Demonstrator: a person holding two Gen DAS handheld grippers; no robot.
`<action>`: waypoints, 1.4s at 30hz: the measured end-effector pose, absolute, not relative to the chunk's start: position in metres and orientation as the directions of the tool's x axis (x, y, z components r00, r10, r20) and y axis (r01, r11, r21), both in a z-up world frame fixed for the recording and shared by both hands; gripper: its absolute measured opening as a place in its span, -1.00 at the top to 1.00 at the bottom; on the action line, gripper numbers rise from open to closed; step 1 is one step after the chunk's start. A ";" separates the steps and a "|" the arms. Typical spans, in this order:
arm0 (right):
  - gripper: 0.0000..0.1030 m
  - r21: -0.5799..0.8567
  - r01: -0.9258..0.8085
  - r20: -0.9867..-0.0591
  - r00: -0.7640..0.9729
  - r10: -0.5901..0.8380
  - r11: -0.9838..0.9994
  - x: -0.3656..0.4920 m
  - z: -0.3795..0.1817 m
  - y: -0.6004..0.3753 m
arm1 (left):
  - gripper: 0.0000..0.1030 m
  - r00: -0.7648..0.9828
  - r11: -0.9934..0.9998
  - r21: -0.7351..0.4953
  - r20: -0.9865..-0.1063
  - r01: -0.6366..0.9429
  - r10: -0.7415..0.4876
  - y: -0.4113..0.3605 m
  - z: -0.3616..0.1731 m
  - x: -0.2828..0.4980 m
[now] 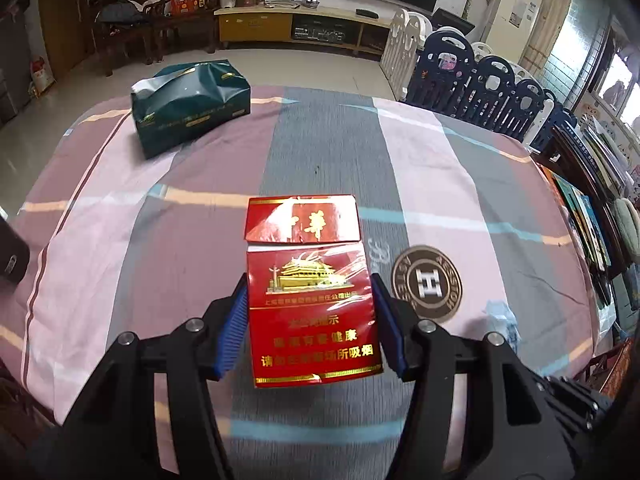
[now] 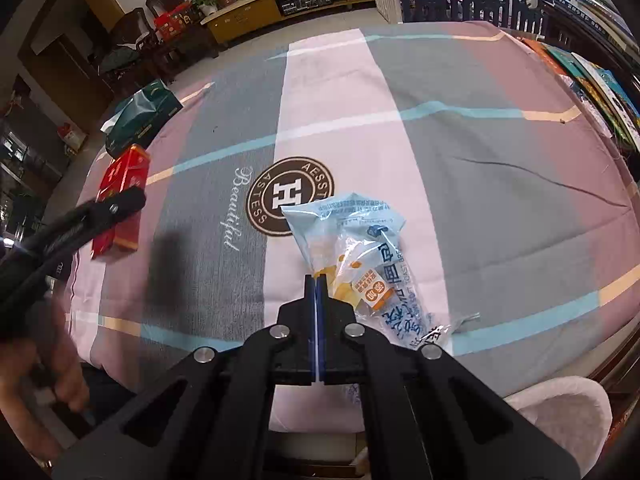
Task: Collect trash
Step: 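Grasp the clear plastic snack bag with the right tool, then carry the clear snack bag and red cigarette pack over the wastebasket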
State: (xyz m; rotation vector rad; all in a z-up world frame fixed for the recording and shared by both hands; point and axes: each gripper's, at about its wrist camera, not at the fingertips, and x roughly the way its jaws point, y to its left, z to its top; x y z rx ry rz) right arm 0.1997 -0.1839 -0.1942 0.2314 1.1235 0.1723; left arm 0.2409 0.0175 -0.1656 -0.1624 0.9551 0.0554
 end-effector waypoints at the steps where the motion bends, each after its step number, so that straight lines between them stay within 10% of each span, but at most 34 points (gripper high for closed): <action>1: 0.97 0.275 -0.027 -0.871 0.415 0.261 0.961 0.199 -0.197 -0.181 | -0.13 0.584 0.988 -0.103 -0.812 -0.112 -0.018 0.017 -0.163 0.227; 10: -0.39 0.334 -0.099 -0.767 0.549 0.332 0.937 0.170 -0.163 -0.179 | -0.13 0.586 0.991 -0.087 -0.810 -0.105 -0.009 0.040 -0.163 0.176; 22: -0.39 0.110 -0.030 -0.932 0.343 0.114 0.993 0.194 -0.225 -0.176 | -0.13 0.599 0.987 -0.120 -0.800 -0.107 -0.032 0.050 -0.158 0.158; 26: 0.35 0.091 -0.057 -0.929 0.355 0.106 0.994 0.191 -0.226 -0.161 | -0.13 0.614 0.988 -0.117 -0.789 -0.097 -0.033 0.048 -0.151 0.150; 28: 0.41 0.124 -0.050 -0.921 0.365 0.134 0.991 0.189 -0.220 -0.158 | -0.13 0.621 0.989 -0.114 -0.783 -0.095 -0.030 0.046 -0.148 0.145; 42: 0.43 0.147 -0.041 -0.833 0.533 0.146 0.988 0.132 -0.139 -0.177 | -0.13 0.697 0.998 -0.045 -0.717 -0.048 0.001 0.028 -0.115 0.097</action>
